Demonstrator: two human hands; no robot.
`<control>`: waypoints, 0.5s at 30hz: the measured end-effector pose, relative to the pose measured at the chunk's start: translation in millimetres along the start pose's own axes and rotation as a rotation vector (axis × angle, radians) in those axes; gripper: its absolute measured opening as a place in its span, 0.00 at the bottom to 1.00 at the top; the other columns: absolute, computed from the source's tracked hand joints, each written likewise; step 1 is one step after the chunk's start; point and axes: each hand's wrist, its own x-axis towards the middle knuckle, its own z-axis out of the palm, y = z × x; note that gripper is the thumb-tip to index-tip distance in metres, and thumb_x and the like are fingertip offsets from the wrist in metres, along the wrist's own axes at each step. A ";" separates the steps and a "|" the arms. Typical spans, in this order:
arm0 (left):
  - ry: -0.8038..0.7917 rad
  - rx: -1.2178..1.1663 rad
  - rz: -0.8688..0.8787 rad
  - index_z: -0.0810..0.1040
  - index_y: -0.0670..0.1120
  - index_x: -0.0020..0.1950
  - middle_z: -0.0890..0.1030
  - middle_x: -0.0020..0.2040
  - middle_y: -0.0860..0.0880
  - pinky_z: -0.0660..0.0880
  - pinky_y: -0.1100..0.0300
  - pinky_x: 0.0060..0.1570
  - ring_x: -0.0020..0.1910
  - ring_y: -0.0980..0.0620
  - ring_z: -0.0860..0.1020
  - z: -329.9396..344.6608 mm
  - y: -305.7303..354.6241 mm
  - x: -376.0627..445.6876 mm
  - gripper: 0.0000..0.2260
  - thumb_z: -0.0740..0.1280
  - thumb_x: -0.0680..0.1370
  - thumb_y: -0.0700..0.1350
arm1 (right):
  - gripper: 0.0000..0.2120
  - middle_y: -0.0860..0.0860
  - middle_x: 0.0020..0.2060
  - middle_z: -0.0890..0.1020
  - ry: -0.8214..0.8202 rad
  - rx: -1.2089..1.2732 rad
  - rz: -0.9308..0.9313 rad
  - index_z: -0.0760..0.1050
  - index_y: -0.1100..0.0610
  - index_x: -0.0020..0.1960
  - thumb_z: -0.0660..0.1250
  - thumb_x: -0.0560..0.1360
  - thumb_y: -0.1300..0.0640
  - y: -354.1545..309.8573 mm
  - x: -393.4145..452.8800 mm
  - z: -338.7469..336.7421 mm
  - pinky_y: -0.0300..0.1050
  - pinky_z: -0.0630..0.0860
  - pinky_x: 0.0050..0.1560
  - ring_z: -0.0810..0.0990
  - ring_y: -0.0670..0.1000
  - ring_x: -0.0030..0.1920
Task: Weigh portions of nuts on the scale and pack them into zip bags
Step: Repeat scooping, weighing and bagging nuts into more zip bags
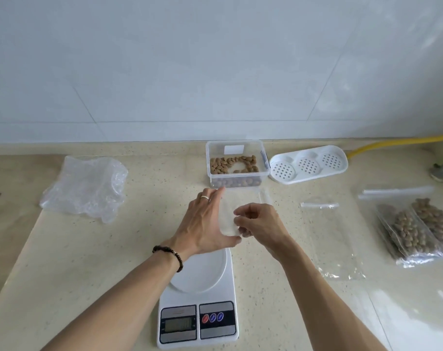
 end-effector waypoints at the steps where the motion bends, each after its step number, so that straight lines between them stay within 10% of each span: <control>1: 0.016 -0.013 -0.004 0.54 0.48 0.76 0.64 0.66 0.49 0.64 0.56 0.66 0.66 0.50 0.66 -1.2 1.4 1.6 0.50 0.75 0.62 0.64 | 0.06 0.54 0.32 0.82 -0.022 -0.024 0.005 0.81 0.62 0.48 0.71 0.71 0.66 -1.3 4.2 -3.0 0.40 0.77 0.37 0.80 0.48 0.31; 15: -0.064 0.193 -0.004 0.60 0.48 0.73 0.69 0.63 0.48 0.67 0.55 0.62 0.62 0.48 0.70 17.4 32.4 14.5 0.43 0.73 0.64 0.61 | 0.07 0.56 0.37 0.83 0.083 -0.118 0.017 0.82 0.61 0.44 0.66 0.75 0.61 20.1 10.6 -49.6 0.39 0.77 0.33 0.79 0.48 0.31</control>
